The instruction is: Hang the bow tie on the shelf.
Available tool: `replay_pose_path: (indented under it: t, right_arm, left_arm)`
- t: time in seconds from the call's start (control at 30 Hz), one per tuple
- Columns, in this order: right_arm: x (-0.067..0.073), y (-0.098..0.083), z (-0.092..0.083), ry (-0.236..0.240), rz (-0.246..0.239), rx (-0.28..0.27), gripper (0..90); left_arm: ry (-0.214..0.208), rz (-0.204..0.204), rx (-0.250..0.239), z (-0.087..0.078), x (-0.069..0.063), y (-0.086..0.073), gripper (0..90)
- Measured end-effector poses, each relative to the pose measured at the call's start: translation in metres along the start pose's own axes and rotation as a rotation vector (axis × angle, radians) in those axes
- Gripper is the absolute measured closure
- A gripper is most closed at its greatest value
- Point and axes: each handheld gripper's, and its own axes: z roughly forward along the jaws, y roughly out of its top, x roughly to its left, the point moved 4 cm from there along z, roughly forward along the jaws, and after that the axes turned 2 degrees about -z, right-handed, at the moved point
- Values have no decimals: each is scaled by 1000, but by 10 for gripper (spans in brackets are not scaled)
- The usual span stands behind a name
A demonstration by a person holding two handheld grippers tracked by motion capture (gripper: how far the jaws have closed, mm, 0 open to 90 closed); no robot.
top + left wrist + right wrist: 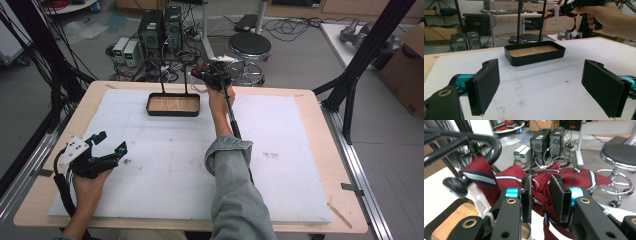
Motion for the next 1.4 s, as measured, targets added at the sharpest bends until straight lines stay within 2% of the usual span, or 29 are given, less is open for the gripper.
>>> replay_pose_path:
  t: [0.3, 0.43, 1.0, 1.4]
  right_arm:
    - [1, -11, 6, 31, 54, 10, 708]
    - [0, -12, 7, 37, 74, 6, 675]
    - [-4, -10, 2, 24, 77, -22, 633]
    - [-21, -3, -14, -1, 100, -59, 558]
  left_arm:
    - [-3, 0, 0, 0, 0, 0, 153]
    - [-3, -2, 0, 0, 0, 0, 153]
    - [-4, 0, 0, 0, 0, 0, 154]
    - [-1, 3, 1, 0, -1, 0, 155]
